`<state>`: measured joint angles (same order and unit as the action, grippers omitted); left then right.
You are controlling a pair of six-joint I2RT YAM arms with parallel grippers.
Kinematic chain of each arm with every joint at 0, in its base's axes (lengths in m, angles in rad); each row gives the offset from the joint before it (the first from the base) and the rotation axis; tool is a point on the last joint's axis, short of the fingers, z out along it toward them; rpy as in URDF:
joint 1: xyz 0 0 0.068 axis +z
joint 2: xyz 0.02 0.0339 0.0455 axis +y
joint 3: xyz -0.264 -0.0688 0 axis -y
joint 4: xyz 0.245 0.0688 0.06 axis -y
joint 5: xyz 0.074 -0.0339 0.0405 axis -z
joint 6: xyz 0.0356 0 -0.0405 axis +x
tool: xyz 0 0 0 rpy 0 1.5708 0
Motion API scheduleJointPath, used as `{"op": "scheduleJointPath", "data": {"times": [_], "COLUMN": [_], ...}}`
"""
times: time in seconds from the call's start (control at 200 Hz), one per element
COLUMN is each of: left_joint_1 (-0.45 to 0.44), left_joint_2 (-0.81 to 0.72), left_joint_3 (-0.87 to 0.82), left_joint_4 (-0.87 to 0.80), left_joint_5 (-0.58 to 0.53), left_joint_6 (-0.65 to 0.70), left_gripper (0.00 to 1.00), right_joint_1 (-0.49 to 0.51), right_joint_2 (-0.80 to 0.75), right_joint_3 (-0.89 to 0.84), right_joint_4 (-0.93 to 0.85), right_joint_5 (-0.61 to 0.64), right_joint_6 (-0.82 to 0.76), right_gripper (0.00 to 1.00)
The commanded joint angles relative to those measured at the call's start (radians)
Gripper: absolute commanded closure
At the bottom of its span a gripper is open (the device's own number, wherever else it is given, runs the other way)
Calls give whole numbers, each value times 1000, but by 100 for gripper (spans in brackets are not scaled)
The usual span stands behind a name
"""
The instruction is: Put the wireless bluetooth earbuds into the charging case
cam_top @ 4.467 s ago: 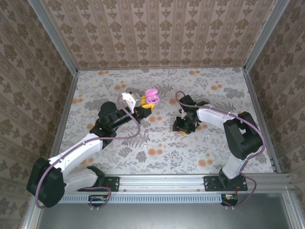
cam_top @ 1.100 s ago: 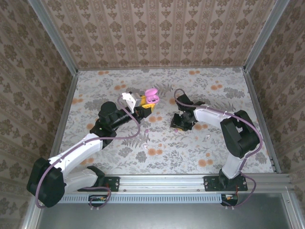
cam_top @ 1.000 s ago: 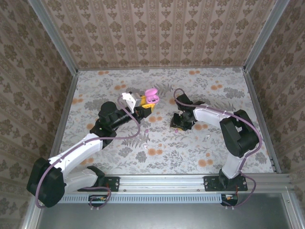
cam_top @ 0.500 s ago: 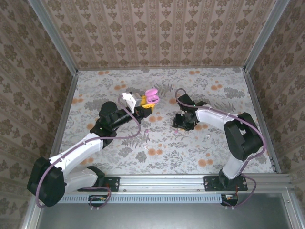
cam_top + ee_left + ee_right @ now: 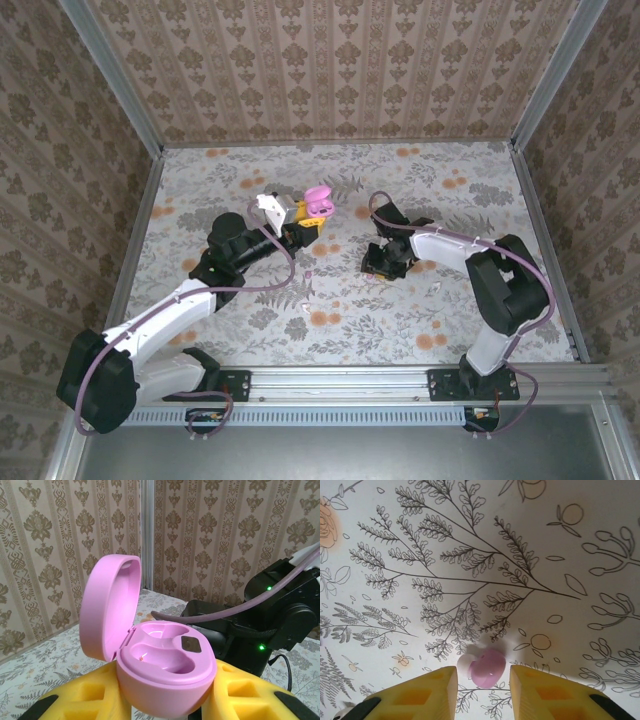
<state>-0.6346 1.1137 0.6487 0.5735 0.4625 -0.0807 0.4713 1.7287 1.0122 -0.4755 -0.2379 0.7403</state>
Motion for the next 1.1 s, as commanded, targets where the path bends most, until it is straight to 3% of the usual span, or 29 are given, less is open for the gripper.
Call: {"op": "scheduleJointPath", "data": {"times": [0.0,1.095], "left_joint_1": [1,1], "left_joint_2": [2,1], "left_joint_3": [29,29], "left_joint_4": [15,15], "left_joint_5": [4,-1], "left_joint_6": [16,13], "left_gripper": [66,66], "right_joint_1": [-2,24], "right_joint_2": [23,121], "right_joint_3": [4,89], "right_joint_4": [-3,-37], "right_joint_5": [-27,14], "right_joint_6": [7,-43], "right_gripper": [65,68]}}
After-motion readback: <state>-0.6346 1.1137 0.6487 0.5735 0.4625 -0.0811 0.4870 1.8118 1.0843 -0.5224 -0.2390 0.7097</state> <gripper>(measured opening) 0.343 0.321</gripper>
